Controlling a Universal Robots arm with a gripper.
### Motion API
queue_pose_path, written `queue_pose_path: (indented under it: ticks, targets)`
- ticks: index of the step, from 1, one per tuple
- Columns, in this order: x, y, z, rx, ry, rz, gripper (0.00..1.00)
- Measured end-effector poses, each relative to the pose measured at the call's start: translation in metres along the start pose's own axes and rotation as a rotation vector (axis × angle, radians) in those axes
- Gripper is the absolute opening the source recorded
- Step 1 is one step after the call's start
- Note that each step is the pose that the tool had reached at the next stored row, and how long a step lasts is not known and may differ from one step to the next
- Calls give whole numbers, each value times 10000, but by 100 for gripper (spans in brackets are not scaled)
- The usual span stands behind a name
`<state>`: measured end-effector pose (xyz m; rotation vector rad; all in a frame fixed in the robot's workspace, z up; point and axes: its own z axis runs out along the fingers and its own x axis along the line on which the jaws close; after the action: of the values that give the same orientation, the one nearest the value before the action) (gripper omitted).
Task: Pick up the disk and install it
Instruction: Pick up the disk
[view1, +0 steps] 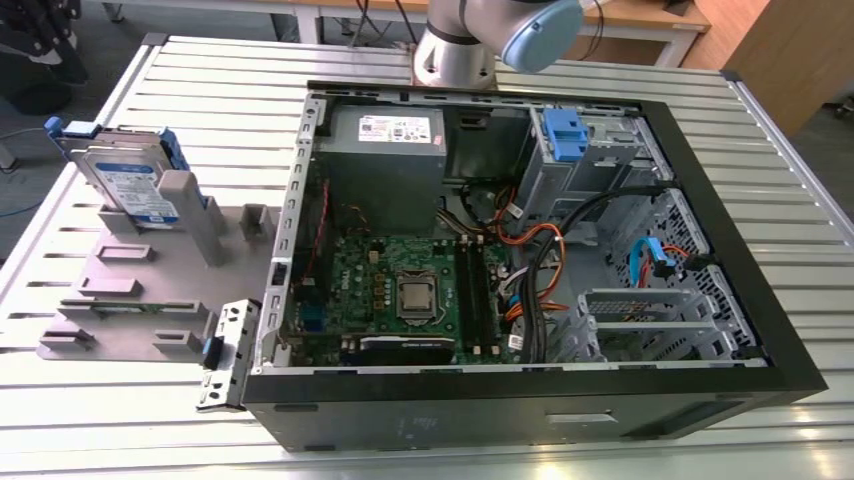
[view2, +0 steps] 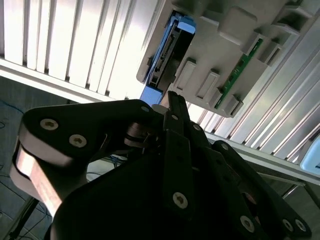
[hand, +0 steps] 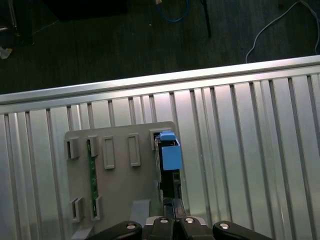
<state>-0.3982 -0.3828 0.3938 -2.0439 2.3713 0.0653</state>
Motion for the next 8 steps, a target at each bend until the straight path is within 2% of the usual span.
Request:
queue_pose_path:
  ticks: [3,5,8]
  targets:
    - [-3,1,-53,2,-2,1,11]
    - [-1,1,-26,22,-5,0,11]
    - [-1,1,-28,20,-1,0,11]
